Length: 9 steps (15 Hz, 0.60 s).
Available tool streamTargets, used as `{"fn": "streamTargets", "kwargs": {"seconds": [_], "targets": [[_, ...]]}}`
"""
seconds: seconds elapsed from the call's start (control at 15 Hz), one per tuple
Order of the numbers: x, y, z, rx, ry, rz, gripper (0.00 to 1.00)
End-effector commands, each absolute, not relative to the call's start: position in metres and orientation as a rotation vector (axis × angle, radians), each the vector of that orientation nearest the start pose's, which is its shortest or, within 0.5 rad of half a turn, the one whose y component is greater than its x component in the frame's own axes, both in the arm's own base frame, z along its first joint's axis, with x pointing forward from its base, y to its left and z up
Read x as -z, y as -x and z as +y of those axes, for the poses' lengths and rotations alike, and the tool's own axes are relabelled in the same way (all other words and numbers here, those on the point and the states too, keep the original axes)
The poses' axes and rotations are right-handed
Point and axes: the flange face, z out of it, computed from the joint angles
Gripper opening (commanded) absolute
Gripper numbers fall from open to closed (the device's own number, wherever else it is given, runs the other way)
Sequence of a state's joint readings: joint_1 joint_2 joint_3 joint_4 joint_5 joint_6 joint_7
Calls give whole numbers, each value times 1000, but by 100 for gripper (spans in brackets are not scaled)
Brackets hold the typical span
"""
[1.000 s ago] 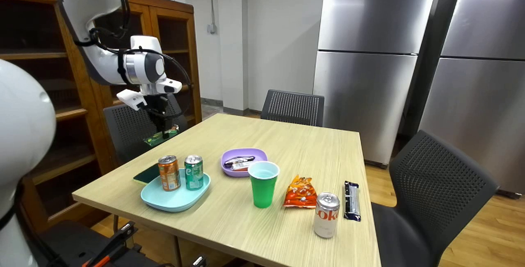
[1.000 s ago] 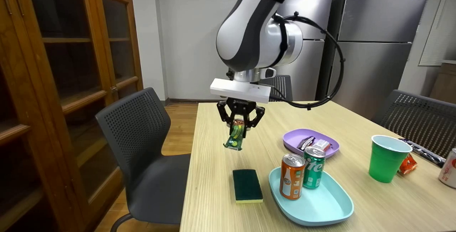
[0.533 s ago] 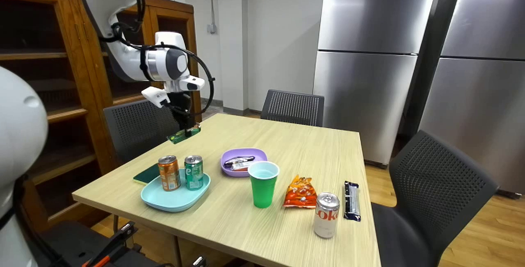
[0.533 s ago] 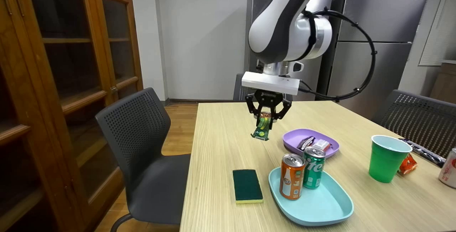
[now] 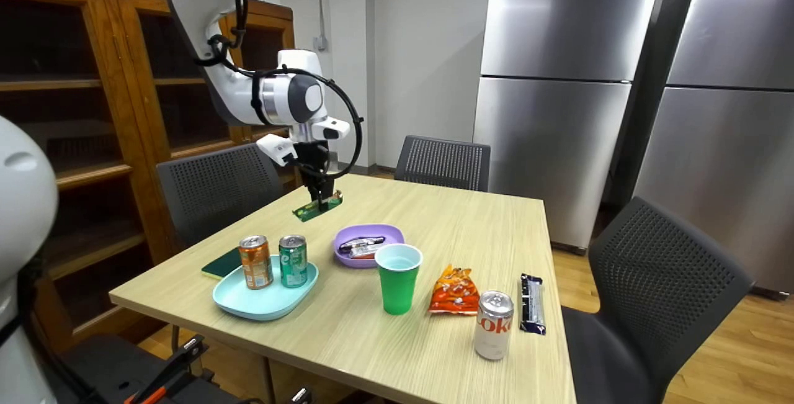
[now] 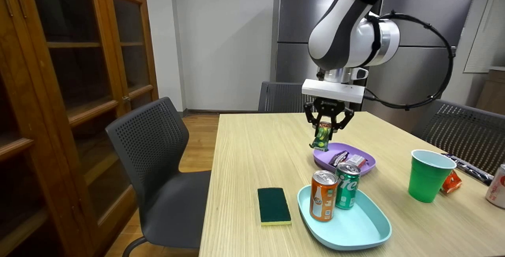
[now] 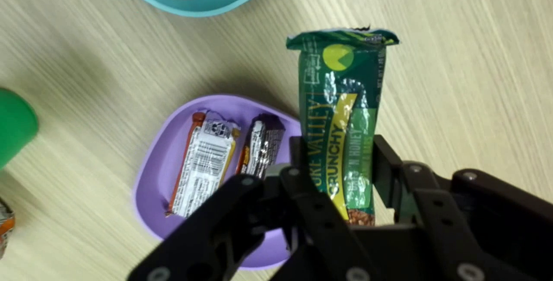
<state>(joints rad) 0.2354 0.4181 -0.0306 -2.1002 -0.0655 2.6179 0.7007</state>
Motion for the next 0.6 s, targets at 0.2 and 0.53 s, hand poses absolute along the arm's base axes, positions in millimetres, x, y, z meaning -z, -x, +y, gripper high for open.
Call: {"fn": "streamTargets", "kwargs": {"seconds": [0.2, 0.53], "targets": [[-230, -605, 70, 147, 3044, 784, 14], [-229, -624, 48, 110, 2997, 906, 14]]}}
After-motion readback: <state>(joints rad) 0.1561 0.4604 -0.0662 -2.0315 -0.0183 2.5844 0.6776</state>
